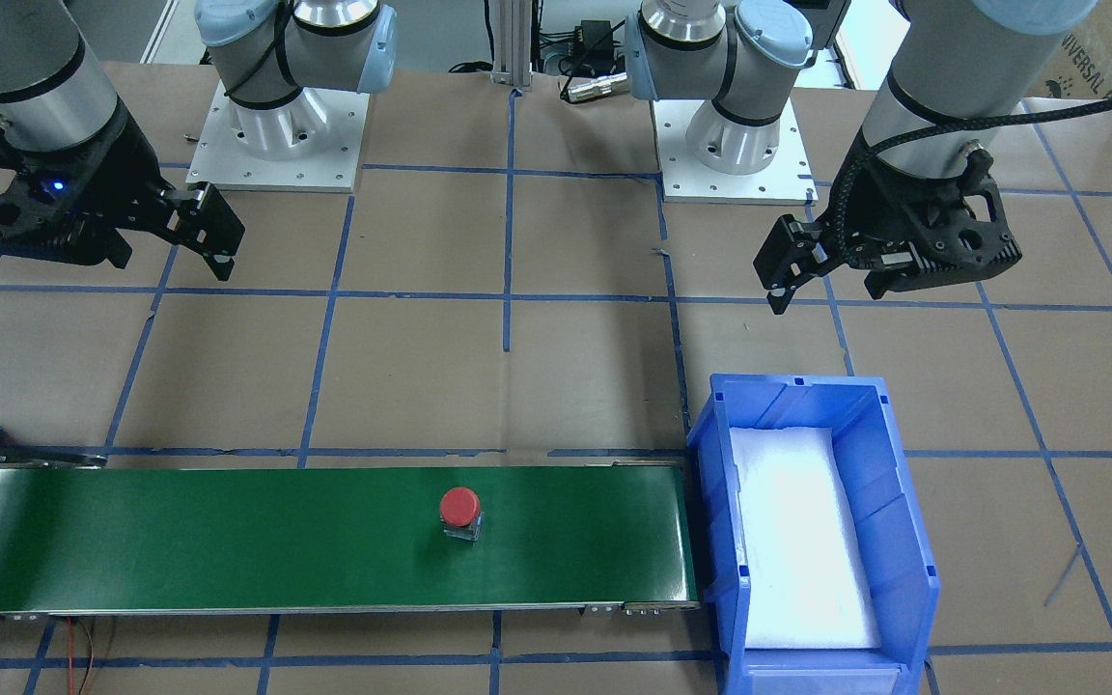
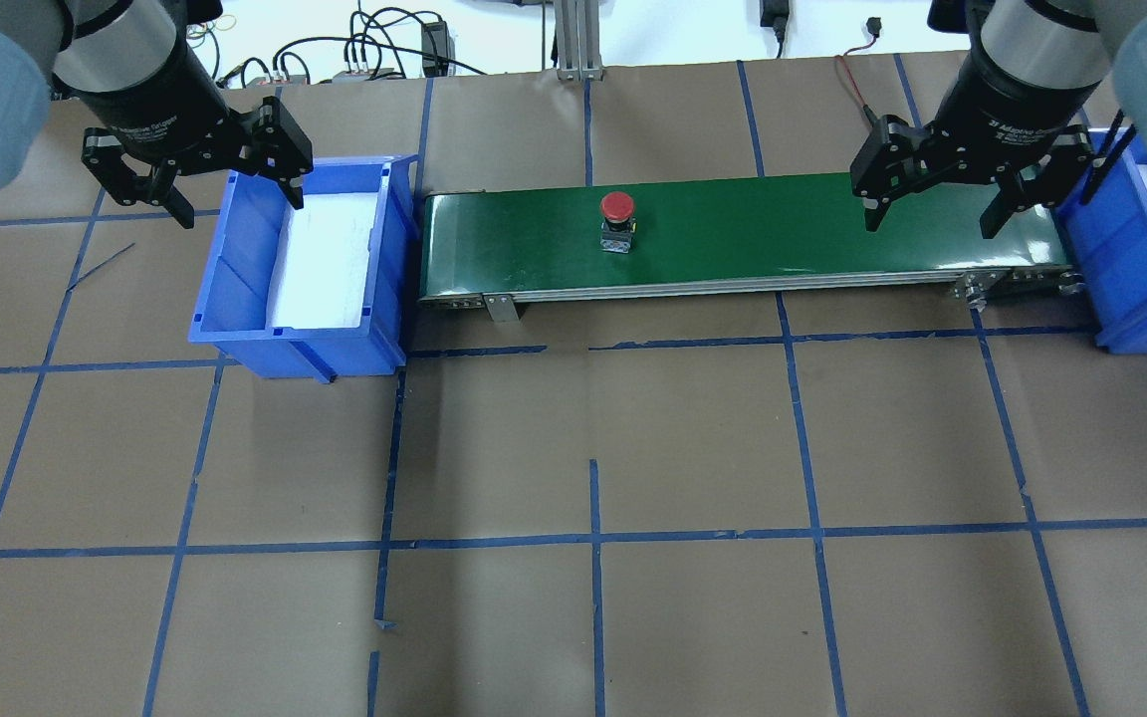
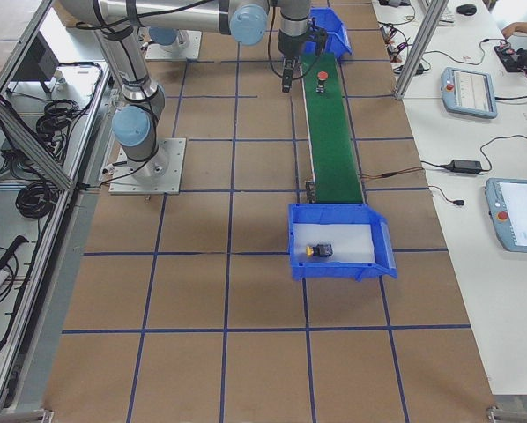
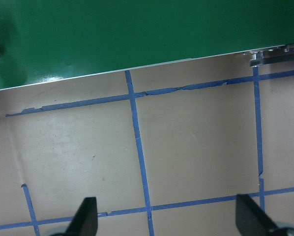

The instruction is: Transport two buttons from left to right

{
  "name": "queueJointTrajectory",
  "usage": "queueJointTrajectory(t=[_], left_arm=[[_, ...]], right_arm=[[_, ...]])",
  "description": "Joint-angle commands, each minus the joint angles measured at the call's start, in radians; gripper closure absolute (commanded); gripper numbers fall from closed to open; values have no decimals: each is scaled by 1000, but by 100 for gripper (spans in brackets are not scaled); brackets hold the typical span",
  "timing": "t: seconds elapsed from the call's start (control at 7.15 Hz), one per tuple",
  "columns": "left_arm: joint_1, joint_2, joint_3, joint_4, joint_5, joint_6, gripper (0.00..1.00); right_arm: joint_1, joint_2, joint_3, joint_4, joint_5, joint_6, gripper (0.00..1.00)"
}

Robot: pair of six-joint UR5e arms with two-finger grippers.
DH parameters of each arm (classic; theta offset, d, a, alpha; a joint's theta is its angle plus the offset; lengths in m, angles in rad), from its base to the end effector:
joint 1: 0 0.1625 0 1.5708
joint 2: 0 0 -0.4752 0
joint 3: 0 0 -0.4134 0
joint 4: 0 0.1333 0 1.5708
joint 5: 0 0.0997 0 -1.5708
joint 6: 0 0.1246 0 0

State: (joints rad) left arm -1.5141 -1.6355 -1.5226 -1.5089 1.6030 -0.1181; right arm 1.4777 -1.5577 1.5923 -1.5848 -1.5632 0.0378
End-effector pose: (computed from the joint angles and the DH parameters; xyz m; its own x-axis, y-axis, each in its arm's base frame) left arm -0.0980 -0.5558 0.5100 -0.9842 -0.1752 -0.0266 -0.1738 0.9836 -0.0488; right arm 0.0857 -0.5267 0.4967 -0.9914 0.1307 -0.0068 0.1305 0.9912 0.0209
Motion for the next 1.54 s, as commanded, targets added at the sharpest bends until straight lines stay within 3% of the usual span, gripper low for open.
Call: queueJointTrajectory(t=[0.0, 1.4], left_arm=[[2, 0, -1, 7, 0, 0, 0], [2, 0, -2, 10, -2, 0, 0]], right_arm=[[0, 1, 0, 0, 0, -1, 0], [-16, 8, -3, -7, -9, -22, 0]])
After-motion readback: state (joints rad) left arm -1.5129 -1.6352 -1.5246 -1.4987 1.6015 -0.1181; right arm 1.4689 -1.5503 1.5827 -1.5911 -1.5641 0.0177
